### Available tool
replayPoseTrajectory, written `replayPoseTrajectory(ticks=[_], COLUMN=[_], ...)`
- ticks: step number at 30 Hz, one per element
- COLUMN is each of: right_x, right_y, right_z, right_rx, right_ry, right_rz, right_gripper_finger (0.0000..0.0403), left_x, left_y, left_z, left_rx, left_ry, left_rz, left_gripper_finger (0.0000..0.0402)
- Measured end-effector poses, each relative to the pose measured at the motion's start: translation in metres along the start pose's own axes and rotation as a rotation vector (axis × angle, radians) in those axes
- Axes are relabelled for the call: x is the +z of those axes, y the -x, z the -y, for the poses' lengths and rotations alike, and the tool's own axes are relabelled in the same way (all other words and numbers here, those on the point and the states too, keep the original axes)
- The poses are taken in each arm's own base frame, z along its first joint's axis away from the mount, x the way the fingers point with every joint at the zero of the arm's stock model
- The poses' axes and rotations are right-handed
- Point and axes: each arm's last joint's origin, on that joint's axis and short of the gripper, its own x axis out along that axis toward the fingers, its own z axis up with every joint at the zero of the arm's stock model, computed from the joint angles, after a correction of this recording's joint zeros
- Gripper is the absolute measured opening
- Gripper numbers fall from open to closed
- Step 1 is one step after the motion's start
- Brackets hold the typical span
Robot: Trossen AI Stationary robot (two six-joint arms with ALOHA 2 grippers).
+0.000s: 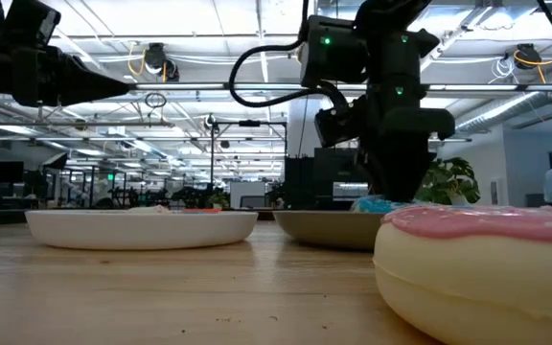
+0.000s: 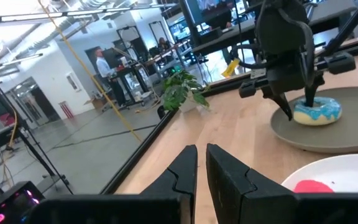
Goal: Pick & Place donuts
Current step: Put the large blue donut on the gray plate, then put the large black donut on the gray plate
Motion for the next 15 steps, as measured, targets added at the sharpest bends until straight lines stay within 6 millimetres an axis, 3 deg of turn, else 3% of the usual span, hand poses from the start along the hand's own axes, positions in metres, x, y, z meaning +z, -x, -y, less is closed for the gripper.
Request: replayPoseTrajectory(ticks=[6, 15], right_x=[-0.001, -0.004], right_y=[0.007, 0.028], right_z=[0.001, 0.0], right_rx=[0.0, 0.018], right_ry=[-0.027, -0.071], right_rz=[0.013, 0.075], right_gripper_finger=[0.0202, 0.0239], left_x=[0.0, 0.0], left_y=[0.0, 0.0], left_z=[0.0, 0.0], left_rx=[0.001, -0.004], left_ry=[-0.023, -0.029], left_rz=[0.001, 0.003], left_gripper_finger=[0.0042, 0.0042])
